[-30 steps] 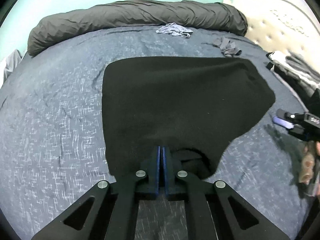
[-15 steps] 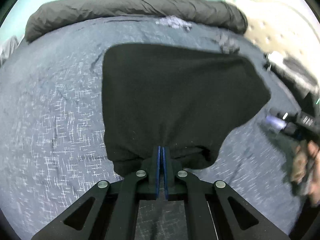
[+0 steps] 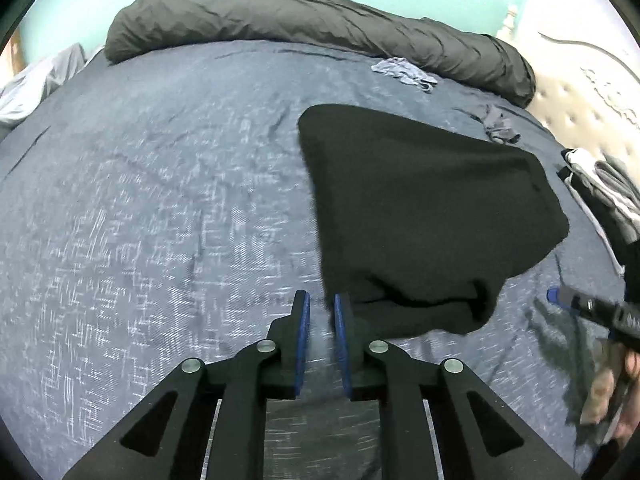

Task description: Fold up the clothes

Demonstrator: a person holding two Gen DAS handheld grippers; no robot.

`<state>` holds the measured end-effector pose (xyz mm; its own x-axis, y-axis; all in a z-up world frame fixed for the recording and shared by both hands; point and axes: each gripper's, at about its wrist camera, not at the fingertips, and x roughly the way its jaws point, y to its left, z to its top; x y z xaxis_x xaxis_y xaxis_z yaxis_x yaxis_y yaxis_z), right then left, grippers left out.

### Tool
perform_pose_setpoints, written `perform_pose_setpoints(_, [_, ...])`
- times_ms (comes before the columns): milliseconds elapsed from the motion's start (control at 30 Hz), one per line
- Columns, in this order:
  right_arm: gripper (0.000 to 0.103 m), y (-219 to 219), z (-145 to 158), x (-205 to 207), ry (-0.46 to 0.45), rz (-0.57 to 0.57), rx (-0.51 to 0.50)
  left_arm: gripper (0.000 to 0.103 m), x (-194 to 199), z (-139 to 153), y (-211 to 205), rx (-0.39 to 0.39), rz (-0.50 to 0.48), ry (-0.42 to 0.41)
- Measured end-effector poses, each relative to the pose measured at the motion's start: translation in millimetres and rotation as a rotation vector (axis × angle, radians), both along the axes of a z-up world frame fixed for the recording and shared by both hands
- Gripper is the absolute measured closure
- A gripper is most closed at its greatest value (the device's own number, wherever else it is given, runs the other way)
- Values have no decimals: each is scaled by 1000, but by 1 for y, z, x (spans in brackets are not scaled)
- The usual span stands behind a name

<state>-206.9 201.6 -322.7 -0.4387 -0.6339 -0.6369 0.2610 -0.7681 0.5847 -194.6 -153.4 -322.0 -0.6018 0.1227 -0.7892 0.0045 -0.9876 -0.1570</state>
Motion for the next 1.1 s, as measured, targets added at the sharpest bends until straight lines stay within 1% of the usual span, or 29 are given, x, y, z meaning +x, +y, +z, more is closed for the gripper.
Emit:
perform_pose_setpoints(133, [51, -51, 7, 13, 16, 105, 73, 89, -1, 2, -3, 30, -16, 4])
perform_pose_setpoints(200, [51, -75, 13, 16, 38, 135, 119, 88, -2, 3, -1, 51, -36, 7])
perform_pose_setpoints(267, [51, -95, 15, 14, 48, 146, 173, 82, -4, 4, 0, 87, -52, 5])
perform_pose_setpoints(300, [51, -104, 15, 13, 55, 149, 207, 76, -5, 3, 0, 101, -54, 2])
perform_pose_setpoints(333, [51, -113, 14, 12, 69, 153, 248, 74, -7, 2, 0, 114, -55, -1])
perform_pose_setpoints(400, [51, -128, 14, 10, 96, 156, 325, 73, -10, 1, -2, 135, -53, -4])
perform_pose_setpoints(467, [51, -134, 15, 6, 117, 130, 360, 73, -14, -1, -5, 159, -52, -10])
perform_pose_setpoints(533, [51, -140, 9, 1, 113, 126, 388, 74, -19, -6, -7, 168, -50, -28])
perform_pose_setpoints(567, [56, -143, 6, -2, 110, 130, 402, 74, -22, -9, -8, 178, -52, -37])
perform_pose_setpoints(600, [64, -145, 3, -4, 109, 135, 417, 81, -23, -11, -9, 199, -57, -46])
perform_pose_setpoints(633, [84, -146, 0, -3, 114, 144, 433, 87, -24, -13, -10, 220, -61, -55])
perform_pose_setpoints(667, [88, -148, -2, -3, 119, 153, 449, 88, -24, -13, -10, 223, -62, -55])
perform_pose_setpoints(700, [91, -148, -3, -3, 121, 160, 457, 89, -24, -12, -10, 221, -65, -51])
perform_pose_setpoints(733, [95, -146, -4, -2, 120, 167, 450, 91, -23, -10, -10, 218, -69, -46])
perform_pose_setpoints(833, [98, -138, -3, 4, 130, 186, 433, 93, -21, -6, -9, 206, -78, -36])
perform_pose_setpoints(900, [99, -133, -3, 8, 137, 199, 421, 96, -19, -5, -10, 197, -85, -36])
perform_pose_setpoints(1000, [99, -127, -3, 13, 145, 218, 406, 96, -18, -9, -13, 195, -84, -44])
perform_pose_setpoints(1100, [99, -130, -12, 10, 113, 232, 393, 96, -19, -15, -15, 188, -73, -57])
